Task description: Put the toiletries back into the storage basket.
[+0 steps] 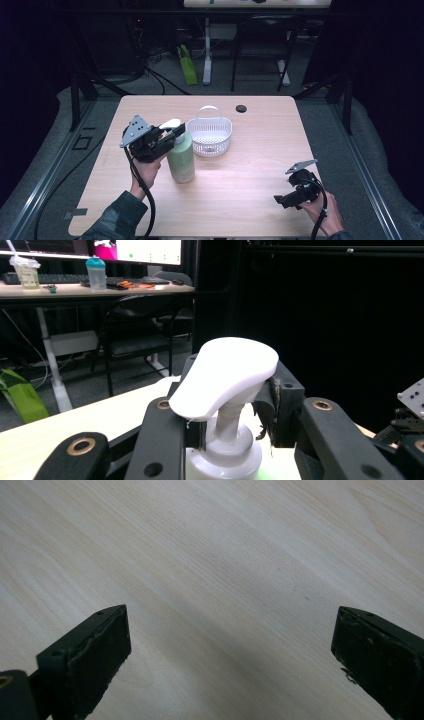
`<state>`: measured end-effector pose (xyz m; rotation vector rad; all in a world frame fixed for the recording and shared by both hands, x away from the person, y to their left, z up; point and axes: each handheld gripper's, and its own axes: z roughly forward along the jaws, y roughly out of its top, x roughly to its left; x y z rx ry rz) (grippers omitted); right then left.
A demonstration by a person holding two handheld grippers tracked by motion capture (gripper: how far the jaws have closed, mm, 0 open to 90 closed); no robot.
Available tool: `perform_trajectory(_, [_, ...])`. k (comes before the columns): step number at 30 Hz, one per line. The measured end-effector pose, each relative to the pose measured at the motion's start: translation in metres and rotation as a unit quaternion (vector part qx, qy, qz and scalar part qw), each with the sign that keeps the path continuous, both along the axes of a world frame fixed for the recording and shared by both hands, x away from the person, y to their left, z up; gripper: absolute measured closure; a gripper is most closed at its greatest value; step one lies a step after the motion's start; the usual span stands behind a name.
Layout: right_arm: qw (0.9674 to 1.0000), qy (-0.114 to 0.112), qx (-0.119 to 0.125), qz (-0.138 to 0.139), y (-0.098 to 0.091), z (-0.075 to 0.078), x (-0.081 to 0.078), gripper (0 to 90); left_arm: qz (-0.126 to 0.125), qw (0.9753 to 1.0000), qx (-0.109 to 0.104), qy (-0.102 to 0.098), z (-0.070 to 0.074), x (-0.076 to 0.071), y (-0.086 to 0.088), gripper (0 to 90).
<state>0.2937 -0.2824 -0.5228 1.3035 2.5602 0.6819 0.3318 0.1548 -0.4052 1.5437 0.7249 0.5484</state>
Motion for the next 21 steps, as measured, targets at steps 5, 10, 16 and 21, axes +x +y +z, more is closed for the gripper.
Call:
perform_trajectory(5, [1.0, 0.001, 0.001, -0.001, 0.0, 0.0, 0.0, 2.0, 0.001, 1.0, 0.004, -0.002, 0.005, 0.001, 0.0, 66.9])
perform_trajectory(10, [1.0, 0.001, 0.0, -0.001, 0.0, 0.0, 0.0, 2.1, 0.003, 1.0, 0.005, -0.002, 0.009, 0.002, 0.0, 66.9])
perform_trajectory(16, [1.0, 0.001, -0.001, 0.0, 0.0, 0.0, 0.0, 2.1, 0.001, 1.0, 0.006, -0.006, 0.015, 0.002, 0.001, 66.9])
perform_trajectory(21, [1.0, 0.001, -0.001, 0.0, 0.0, 0.0, 0.0, 2.1, 0.001, 0.9999, 0.013, -0.007, 0.019, 0.004, -0.001, 66.9])
